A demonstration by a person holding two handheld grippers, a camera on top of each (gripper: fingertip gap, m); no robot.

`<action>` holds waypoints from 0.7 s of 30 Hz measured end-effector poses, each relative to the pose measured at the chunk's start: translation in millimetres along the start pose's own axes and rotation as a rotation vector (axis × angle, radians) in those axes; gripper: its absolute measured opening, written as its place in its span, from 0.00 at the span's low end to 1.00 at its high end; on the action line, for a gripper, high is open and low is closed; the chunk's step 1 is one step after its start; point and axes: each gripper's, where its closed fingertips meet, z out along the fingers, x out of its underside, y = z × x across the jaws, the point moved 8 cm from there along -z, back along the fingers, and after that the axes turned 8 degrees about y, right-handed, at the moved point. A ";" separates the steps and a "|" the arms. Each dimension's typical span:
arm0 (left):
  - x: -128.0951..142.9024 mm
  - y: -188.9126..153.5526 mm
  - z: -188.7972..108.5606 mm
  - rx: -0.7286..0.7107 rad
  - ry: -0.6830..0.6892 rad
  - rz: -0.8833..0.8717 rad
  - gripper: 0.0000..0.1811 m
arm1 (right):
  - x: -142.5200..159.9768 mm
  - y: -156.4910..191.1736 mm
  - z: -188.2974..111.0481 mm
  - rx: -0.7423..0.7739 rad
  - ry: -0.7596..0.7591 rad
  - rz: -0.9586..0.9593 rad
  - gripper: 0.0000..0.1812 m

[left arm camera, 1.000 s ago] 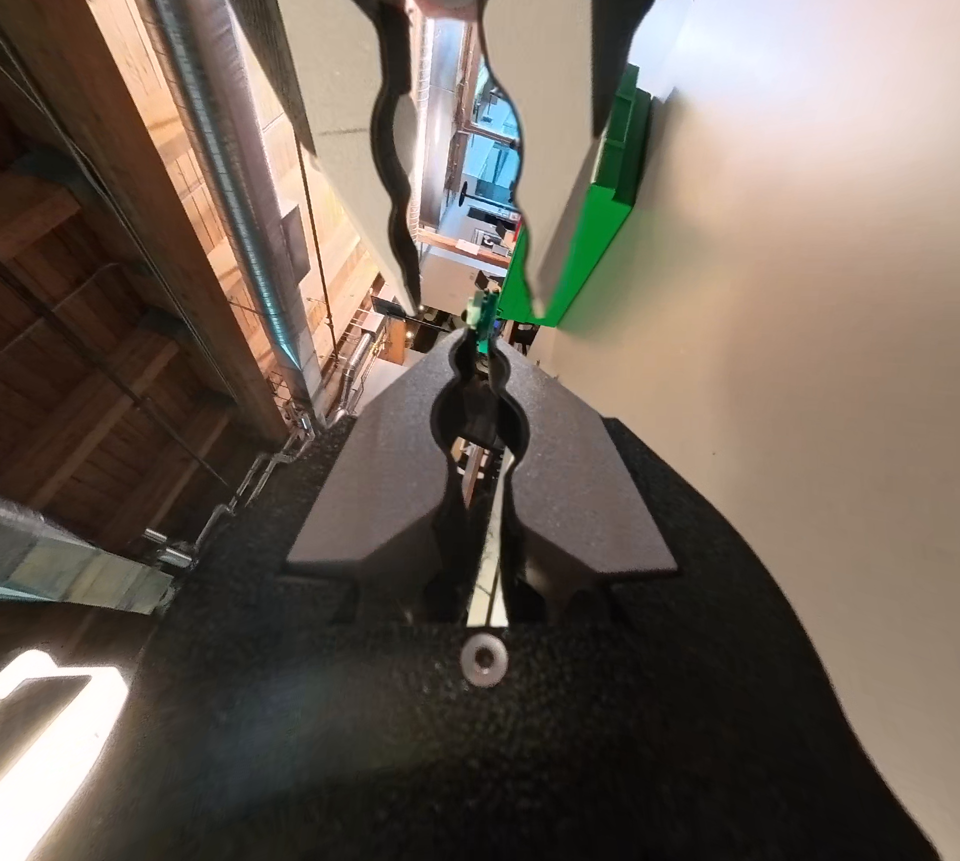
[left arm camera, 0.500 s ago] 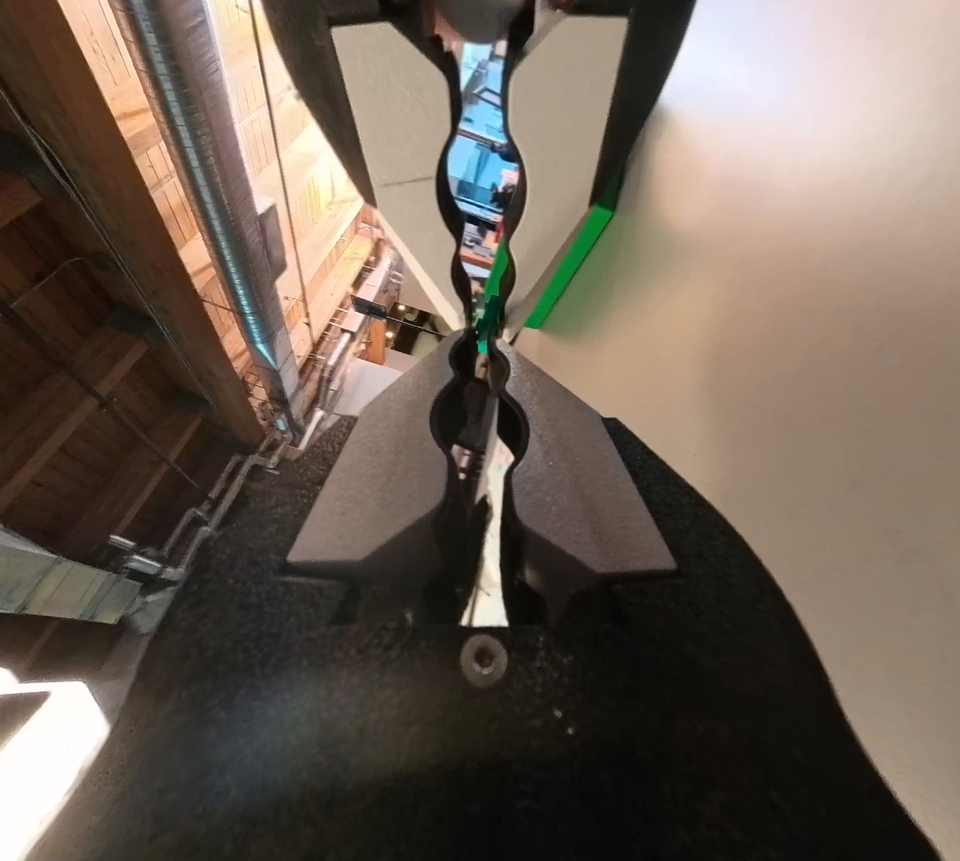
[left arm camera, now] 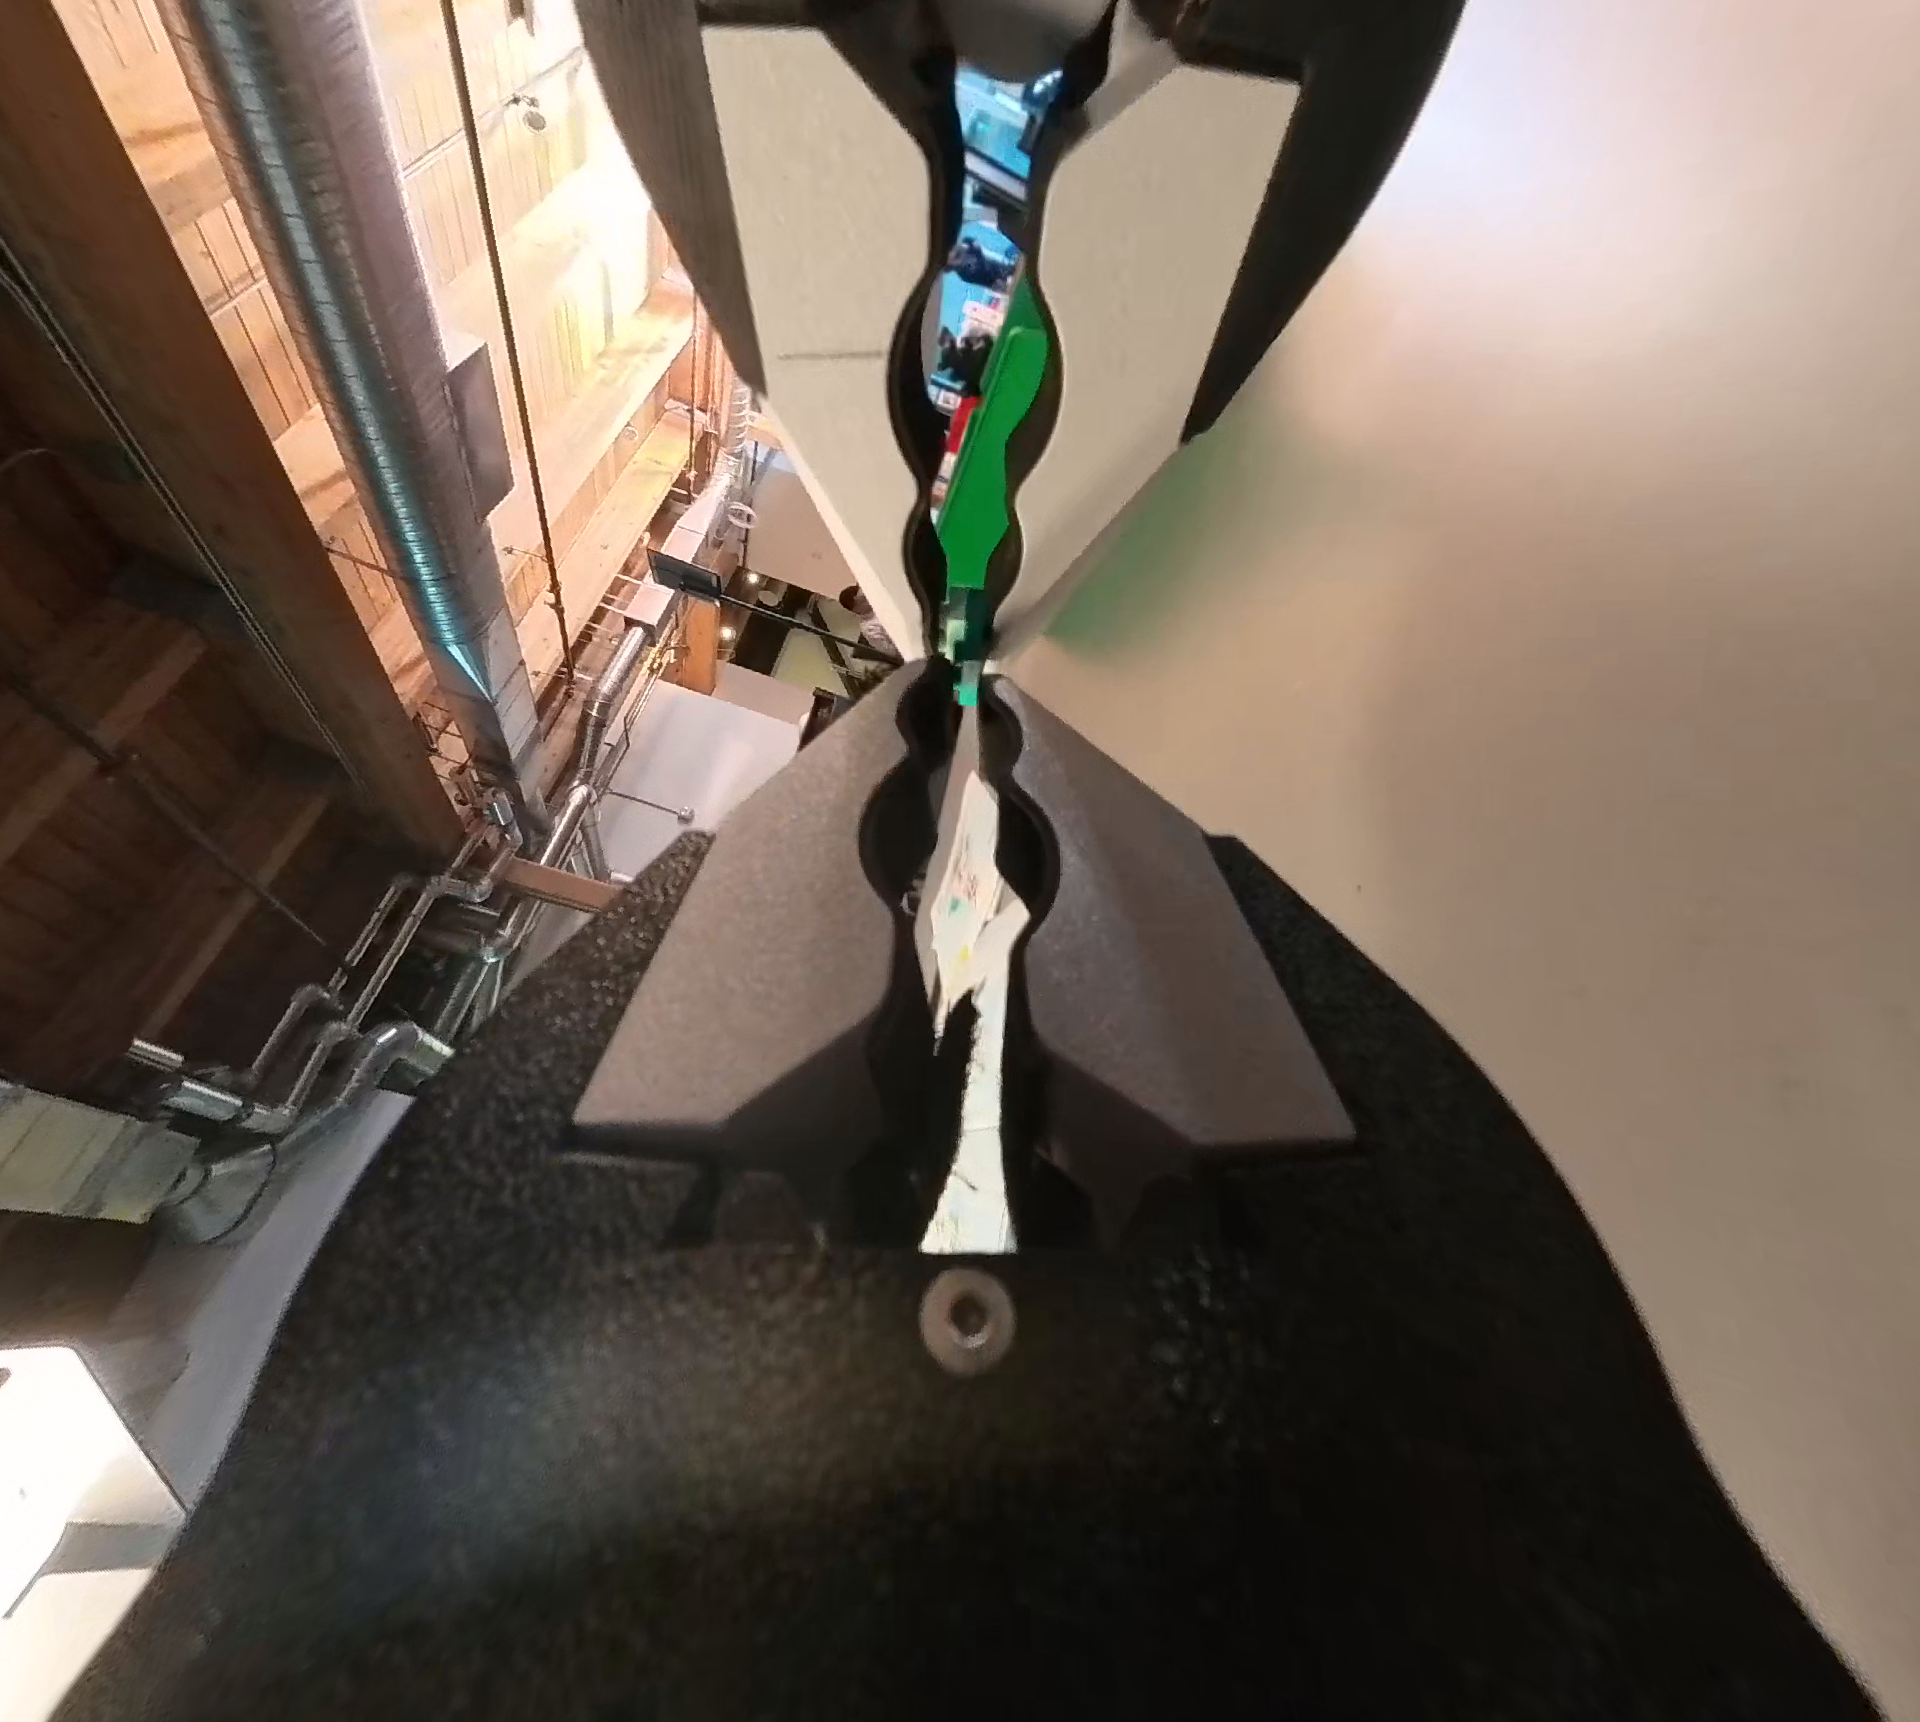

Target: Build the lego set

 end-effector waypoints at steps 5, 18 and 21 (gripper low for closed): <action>5.1 -0.6 1.0 0.010 0.027 0.010 0.01 | 2.3 3.6 7.6 -0.050 -0.082 0.096 0.04; 24.8 -0.5 4.2 -0.014 0.121 0.042 0.01 | 118.8 -14.9 100.0 0.098 -0.398 1.228 0.32; 28.0 -0.8 5.1 -0.016 0.139 0.039 0.01 | 117.4 -16.0 133.7 0.197 -0.416 1.245 0.31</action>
